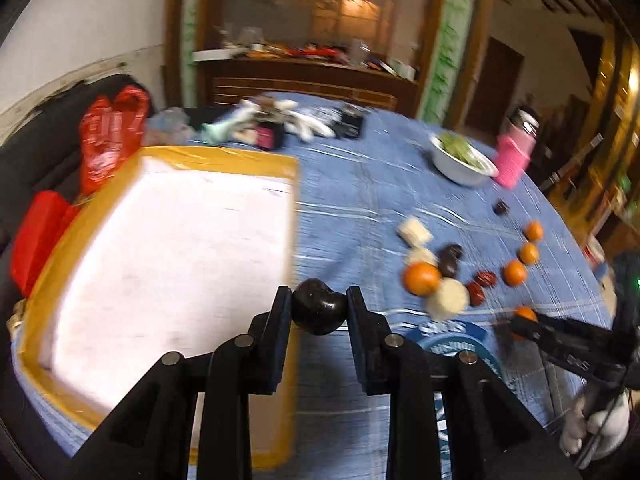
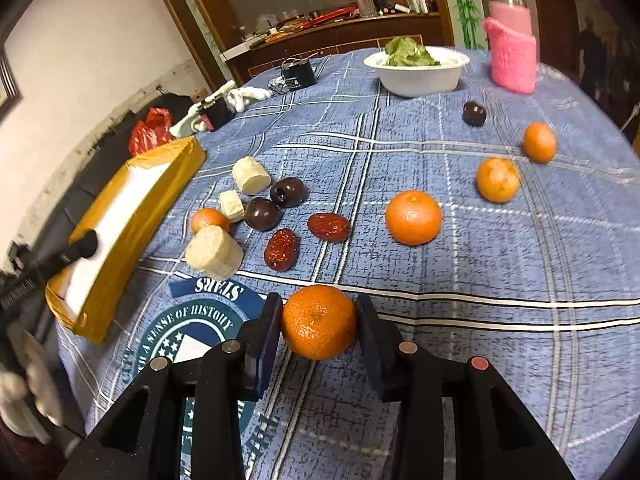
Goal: Organize fruits
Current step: 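Carry both fruits to the white tray and open both tools to release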
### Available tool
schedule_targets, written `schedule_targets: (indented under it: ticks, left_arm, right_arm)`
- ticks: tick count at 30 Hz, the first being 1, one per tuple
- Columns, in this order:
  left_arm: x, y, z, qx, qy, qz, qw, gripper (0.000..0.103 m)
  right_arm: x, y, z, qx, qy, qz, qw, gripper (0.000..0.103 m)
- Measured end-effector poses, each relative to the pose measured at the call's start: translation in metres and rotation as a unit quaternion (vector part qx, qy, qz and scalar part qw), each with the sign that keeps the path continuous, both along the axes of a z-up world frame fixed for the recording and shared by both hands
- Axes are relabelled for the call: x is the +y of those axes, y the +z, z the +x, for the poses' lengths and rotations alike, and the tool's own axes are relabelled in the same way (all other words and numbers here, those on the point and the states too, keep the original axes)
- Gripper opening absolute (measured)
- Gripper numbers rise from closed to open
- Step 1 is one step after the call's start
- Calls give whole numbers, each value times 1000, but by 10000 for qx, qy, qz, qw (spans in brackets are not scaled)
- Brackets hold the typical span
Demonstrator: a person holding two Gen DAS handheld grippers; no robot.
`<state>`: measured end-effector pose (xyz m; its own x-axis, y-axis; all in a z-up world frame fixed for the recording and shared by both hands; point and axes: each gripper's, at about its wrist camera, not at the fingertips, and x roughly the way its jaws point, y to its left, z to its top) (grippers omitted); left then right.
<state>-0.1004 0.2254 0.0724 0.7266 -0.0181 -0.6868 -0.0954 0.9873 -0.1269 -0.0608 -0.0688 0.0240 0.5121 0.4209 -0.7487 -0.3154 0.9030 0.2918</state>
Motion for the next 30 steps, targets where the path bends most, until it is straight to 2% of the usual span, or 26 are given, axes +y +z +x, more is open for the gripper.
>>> schedule_targets:
  ticks: [4,10,15,20,22,24,25,28,30]
  left_arm:
    - [38,3,-6,-56,412,-223,9989,26]
    - [87,-3,-20,-60,954,-466,9943,27]
    - [121,-12,-28,15,1358,-496,9895,27]
    - [146,-20,-35,46,1534,-694,9857,27]
    - [155,-21,-38,38,1555,-847,9842,33]
    - [164,-21,-42,-4,1625,-1024,9814,65]
    - [166,-20,-45,-60,1662,-1080,9801,69]
    - [169,-12,-52,-191,1706,-1079,9792,70]
    - [167,-8,-54,-241,1721,-1073,9789,71]
  right_arm:
    - [26,25,-14,-90,376,64,9992,41]
    - [111,57,-23,-105,1357,290,9903,41]
    - [190,59,-24,-65,2016,275,9791,42]
    - [250,41,-28,16,2427,35,9701,42]
    - [267,32,-28,-6,2475,-125,9688,42]
    - [277,23,-28,7,2496,-193,9682,42]
    - [280,21,-28,30,2505,-207,9679,44]
    - [280,19,-27,56,2469,-58,9690,64]
    - [275,25,-28,-45,2415,-23,9704,67]
